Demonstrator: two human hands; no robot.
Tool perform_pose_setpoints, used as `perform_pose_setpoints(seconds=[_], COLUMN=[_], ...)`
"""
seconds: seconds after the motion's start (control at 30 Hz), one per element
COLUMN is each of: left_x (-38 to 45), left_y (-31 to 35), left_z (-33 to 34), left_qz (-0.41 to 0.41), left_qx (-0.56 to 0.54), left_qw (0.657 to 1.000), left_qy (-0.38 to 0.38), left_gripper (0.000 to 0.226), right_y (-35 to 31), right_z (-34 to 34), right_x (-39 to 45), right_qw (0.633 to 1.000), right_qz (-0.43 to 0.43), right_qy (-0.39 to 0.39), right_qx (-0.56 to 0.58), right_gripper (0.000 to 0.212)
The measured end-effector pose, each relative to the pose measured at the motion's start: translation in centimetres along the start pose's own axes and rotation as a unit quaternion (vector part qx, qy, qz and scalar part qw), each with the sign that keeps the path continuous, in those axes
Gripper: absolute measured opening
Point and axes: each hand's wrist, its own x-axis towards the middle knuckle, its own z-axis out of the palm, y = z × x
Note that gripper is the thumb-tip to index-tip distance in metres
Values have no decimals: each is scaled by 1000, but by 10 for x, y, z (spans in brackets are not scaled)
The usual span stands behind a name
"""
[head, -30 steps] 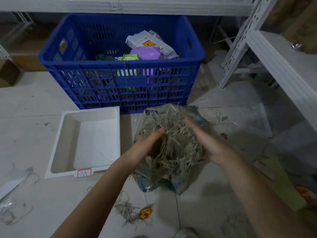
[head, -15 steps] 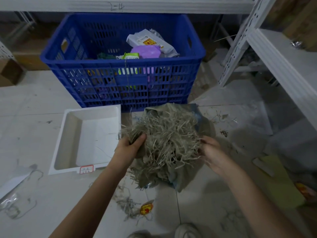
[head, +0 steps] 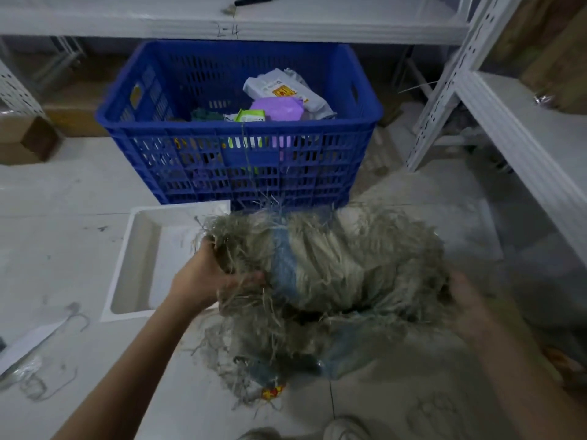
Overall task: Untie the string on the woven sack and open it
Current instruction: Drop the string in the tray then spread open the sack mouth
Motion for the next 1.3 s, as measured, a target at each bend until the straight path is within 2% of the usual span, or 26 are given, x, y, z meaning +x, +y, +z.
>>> perform_pose_setpoints(seconds=[0.03,0.13,0.23,0.3,0.33,0.37,0.43,0.47,0.5,0.57,0.6,0.67,0.73,0.77,0.83,0.87,0.9,0.93,1.0,1.03,1.07,1.1,1.17,1.2,1.27,1.3], left_x=[0,-2,-1,-6,-10,-14,-19,-20,-20,-15,-9,2,13,17,23,24,23,23,22,21,21,21,24,25,24,25], left_y=[-4,-4,-9,-6,-1,6,20,25,27,23,17,7,-5,-8,-15,-15,-14,-11,-2,3,7,11,14,15,18,18], left_z=[-3,-13,-18,-14,-10,-1,32,53,76,118,133,147,150,148,146,144,142,140,140,137,134,129,118,113,103,99], left_qz=[-7,-1,-31,-66,-45,18,195,279,332,350,329,250,207,198,199,195,189,191,207,217,227,235,266,283,293,291], left_qx=[4,30,127,195,229,275,354,389,424,488,501,496,478,475,465,456,443,423,390,379,371,363,334,315,294,300], left_qw=[1000,999,991,978,970,952,891,856,832,799,800,831,853,857,862,868,876,885,897,899,899,899,898,899,906,906], left_qy=[4,30,-6,22,71,134,209,195,131,30,30,19,8,9,21,30,22,16,26,37,53,69,106,109,79,70], left_gripper=[114,105,107,107,107,106,104,104,102,92,83,73,69,63,45,38,32,28,25,24,24,23,20,23,32,38], right_y=[-3,-15,-18,-12,-6,-2,3,3,4,5,4,0,-8,-11,-14,-14,-11,-4,19,31,42,51,59,60,58,54], right_z=[-4,-18,-12,-9,-8,-9,-7,-4,0,2,1,-4,-7,-7,1,15,34,54,84,95,100,101,97,93,81,74], right_x=[-2,1,-13,-16,-12,-8,2,3,4,9,11,18,20,20,7,-7,-22,-34,-38,-36,-30,-22,-7,-2,10,14], right_qw=[1000,997,994,987,984,982,983,984,986,990,992,990,981,967,888,846,813,783,689,640,601,579,573,577,598,628], right_qz=[-23,-54,-34,-33,-37,-35,-30,-23,-16,3,4,7,-3,-39,-216,-306,-365,-388,-348,-306,-263,-221,-163,-156,-173,-176], right_qy=[-3,52,48,60,65,74,69,62,55,36,29,37,89,135,239,236,193,123,-16,-59,-82,-84,-52,-28,5,8], right_qx=[15,-10,-91,-143,-160,-168,-169,-166,-159,-136,-125,-133,-172,-214,-327,-368,-411,-470,-636,-702,-750,-780,-801,-801,-783,-758], right_gripper=[32,29,28,27,23,18,18,20,22,26,25,23,24,23,18,18,28,42,69,82,93,101,105,99,73,56])
